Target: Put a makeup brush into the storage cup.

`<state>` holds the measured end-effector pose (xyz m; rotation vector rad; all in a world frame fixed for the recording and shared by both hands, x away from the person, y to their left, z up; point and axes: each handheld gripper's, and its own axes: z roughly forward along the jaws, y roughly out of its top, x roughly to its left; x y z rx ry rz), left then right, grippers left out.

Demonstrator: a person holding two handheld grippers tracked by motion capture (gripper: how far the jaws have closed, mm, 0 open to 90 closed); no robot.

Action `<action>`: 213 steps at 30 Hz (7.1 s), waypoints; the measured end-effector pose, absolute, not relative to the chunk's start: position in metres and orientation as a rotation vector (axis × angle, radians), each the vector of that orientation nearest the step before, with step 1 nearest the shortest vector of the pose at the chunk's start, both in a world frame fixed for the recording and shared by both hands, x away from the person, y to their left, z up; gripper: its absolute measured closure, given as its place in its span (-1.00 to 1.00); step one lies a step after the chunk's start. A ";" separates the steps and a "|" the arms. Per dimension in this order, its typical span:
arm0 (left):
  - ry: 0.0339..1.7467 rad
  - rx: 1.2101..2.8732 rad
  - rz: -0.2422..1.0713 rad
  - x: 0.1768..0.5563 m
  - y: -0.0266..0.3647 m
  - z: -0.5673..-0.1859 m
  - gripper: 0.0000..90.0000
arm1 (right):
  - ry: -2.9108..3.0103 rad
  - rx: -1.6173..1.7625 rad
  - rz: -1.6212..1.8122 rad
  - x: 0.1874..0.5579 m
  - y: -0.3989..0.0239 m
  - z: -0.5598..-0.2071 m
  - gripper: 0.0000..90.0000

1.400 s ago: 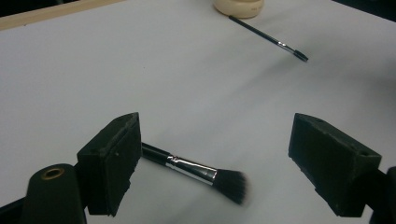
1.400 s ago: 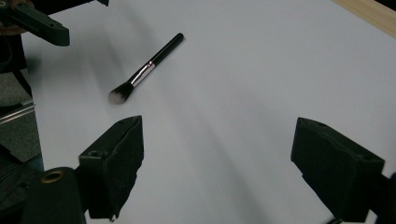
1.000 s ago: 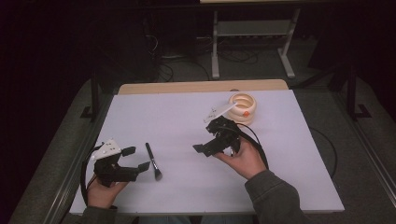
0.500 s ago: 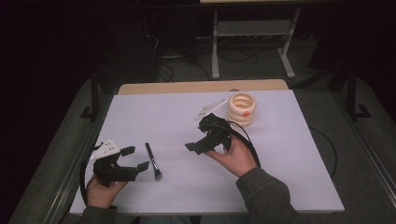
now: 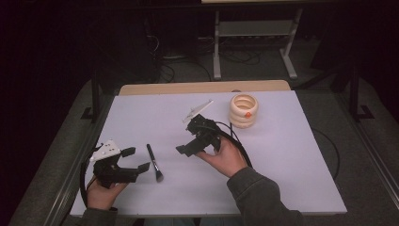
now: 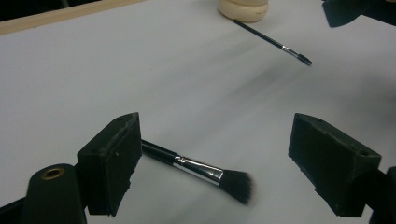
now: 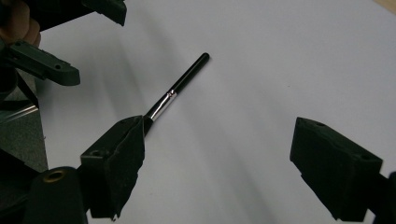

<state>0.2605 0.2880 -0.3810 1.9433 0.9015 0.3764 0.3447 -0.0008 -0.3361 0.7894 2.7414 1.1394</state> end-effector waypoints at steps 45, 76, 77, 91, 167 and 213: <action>0.907 1.937 0.397 0.260 0.295 -0.379 -0.62 | 2.851 0.870 1.030 0.375 0.107 -0.402 -0.17; 0.905 1.930 0.404 0.260 0.294 -0.379 -0.62 | 2.783 0.849 0.943 0.356 0.132 -0.435 0.38; 0.905 1.930 0.404 0.260 0.294 -0.379 -0.62 | 2.772 0.834 0.938 0.354 0.132 -0.436 0.40; 0.903 1.928 0.407 0.260 0.294 -0.379 -0.62 | 2.721 0.859 0.914 0.349 0.134 -0.436 0.60; 0.833 1.989 0.386 0.260 0.284 -0.382 -0.57 | 2.922 0.576 1.064 0.347 0.003 -0.370 0.75; 0.385 2.301 0.243 0.273 0.196 -0.337 -0.26 | 2.952 0.370 1.119 0.317 -0.071 -0.344 0.75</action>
